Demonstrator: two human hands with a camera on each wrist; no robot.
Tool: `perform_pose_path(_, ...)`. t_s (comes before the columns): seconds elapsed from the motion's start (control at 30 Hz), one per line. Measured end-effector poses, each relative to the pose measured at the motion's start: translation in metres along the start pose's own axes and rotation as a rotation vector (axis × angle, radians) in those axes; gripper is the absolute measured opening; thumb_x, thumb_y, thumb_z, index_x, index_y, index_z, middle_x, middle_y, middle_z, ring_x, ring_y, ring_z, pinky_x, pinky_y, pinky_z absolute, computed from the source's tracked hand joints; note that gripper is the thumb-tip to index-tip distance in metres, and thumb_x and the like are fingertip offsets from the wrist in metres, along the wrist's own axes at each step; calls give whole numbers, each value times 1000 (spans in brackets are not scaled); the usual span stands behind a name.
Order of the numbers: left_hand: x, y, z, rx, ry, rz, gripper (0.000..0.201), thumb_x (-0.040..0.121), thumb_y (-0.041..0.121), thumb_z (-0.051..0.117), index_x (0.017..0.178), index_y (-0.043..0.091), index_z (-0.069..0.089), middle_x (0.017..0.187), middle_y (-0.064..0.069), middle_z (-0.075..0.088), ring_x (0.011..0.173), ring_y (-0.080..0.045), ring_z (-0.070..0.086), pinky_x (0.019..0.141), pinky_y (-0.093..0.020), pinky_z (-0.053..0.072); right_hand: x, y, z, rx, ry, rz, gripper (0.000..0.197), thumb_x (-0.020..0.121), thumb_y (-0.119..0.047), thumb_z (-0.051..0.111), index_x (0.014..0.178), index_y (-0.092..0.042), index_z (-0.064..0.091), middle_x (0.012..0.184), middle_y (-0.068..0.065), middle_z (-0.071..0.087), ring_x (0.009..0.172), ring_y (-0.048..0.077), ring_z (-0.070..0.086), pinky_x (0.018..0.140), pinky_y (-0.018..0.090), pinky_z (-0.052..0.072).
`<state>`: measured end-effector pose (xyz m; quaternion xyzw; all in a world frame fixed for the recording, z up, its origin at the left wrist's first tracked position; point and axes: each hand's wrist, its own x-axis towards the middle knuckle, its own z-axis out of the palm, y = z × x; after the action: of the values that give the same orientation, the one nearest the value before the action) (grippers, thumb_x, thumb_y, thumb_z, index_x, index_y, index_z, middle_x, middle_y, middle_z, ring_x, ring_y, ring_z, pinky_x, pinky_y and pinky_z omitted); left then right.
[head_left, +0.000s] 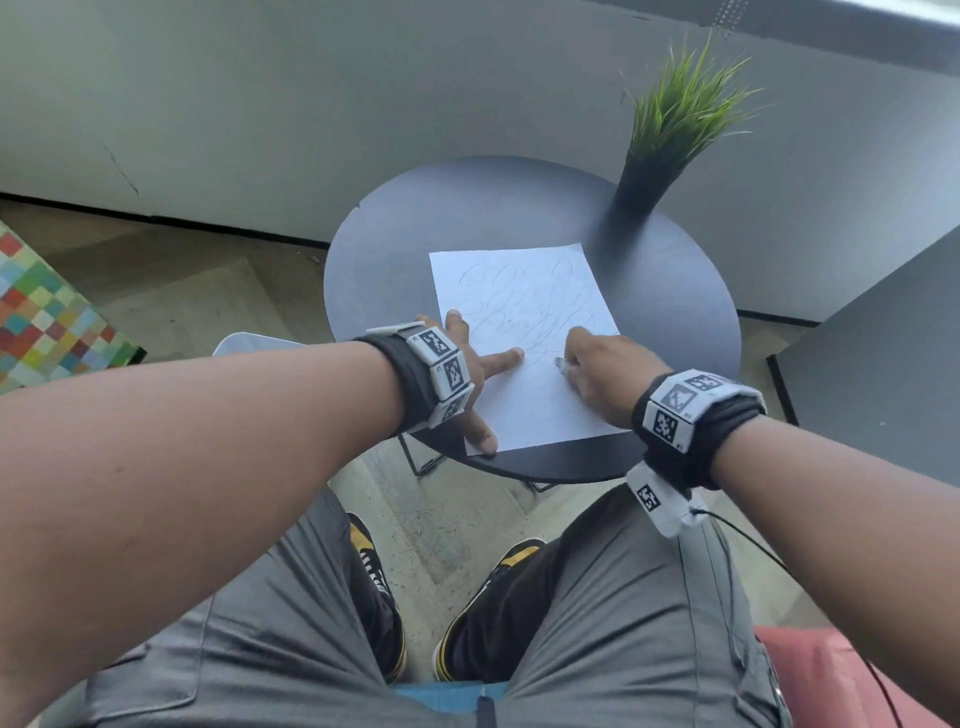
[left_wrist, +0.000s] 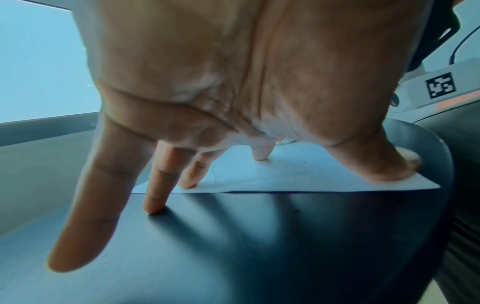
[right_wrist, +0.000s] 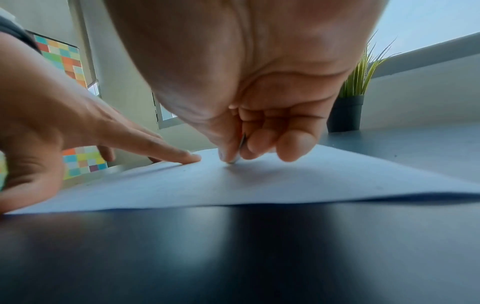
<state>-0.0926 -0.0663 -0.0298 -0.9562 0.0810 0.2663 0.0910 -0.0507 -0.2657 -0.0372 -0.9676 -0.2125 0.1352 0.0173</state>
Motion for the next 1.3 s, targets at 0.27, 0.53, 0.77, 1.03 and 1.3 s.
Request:
perform_pose_path(0.27,9,0,-7,26,72,178,113,59,90,57,150,37,19,165,1,-7,149,-29,5,104,-65,34,-6,0,5,84,3,2,24,101,-34,36,98,-12,41,88,9,58,82,34,53,76,43,49)
perform_pose_path(0.53,5,4,-4,16,39,182,114,63,82,67,151,52,0,164,-4,-8,149,-35,3,105,-61,33,-40,-34,15,18,-170,-359,8,95,-19,46,102,-19,43,95,1,55,85,26,52,69,33,34)
perform_pose_path(0.77,8,7,-9,48,26,166,116,58,84,67,148,57,-1,161,-6,3,144,-37,14,102,-62,35,-44,-39,7,0,-136,-206,8,96,-17,42,104,-17,41,97,6,55,87,29,51,69,31,31)
perform_pose_path(1.03,9,5,-5,29,15,152,118,57,86,66,148,58,-5,163,-8,-11,146,-39,6,105,-64,31,-31,-34,5,9,-47,-101,13,97,-25,43,107,-16,41,104,12,61,82,29,50,69,32,35)
perform_pose_path(1.3,10,6,-6,33,3,154,119,58,88,64,148,58,-8,163,-9,-15,146,-41,2,108,-66,27,-22,-19,3,15,-10,-2,12,98,-26,38,103,-15,39,109,16,61,85,34,52,69,36,36)
